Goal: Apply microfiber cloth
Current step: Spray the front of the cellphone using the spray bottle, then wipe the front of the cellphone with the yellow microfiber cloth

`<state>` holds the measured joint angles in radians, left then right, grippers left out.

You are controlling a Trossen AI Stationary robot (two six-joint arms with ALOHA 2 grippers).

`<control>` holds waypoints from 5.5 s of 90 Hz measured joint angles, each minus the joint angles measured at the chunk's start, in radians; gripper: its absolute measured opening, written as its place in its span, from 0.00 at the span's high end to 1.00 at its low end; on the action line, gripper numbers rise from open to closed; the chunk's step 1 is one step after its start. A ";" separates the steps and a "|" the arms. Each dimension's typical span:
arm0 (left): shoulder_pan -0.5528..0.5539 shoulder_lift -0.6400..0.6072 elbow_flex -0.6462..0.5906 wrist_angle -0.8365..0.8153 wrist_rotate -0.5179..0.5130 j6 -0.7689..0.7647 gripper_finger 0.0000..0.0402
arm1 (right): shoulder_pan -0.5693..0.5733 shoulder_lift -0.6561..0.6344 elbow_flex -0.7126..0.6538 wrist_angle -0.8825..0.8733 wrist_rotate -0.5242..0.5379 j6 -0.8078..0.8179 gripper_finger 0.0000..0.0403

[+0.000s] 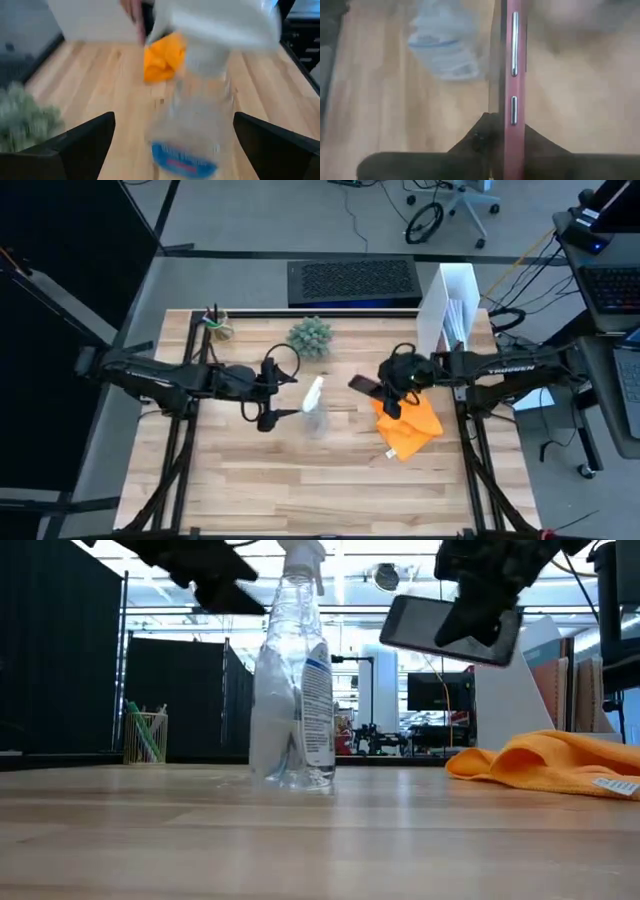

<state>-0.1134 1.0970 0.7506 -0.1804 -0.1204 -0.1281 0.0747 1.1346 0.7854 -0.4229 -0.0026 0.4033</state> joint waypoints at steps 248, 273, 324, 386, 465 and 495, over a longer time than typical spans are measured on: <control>-0.208 0.948 0.431 0.357 0.021 -0.021 0.91 | 0.284 0.086 -0.241 -0.066 0.399 0.350 0.70; -0.175 1.013 0.434 0.379 0.076 -0.017 0.96 | 0.294 0.085 -0.394 0.051 0.383 0.507 0.69; -0.185 0.995 0.429 0.364 0.102 -0.023 0.96 | 0.282 0.002 -0.220 -0.028 0.336 0.274 0.36; -0.200 1.035 0.433 0.392 0.085 -0.022 0.96 | 0.280 0.230 -0.329 0.014 0.320 0.434 0.54; -0.197 1.036 0.431 0.398 0.090 -0.055 0.96 | 0.432 0.590 -0.105 0.649 0.361 0.298 0.99; -0.188 1.036 0.417 0.403 0.091 -0.076 0.96 | 0.495 0.597 -0.099 0.526 0.313 0.400 0.99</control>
<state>-0.3016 2.1326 1.1671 0.2222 -0.0292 -0.2043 0.5699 1.7314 0.6867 0.1032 0.3100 0.8035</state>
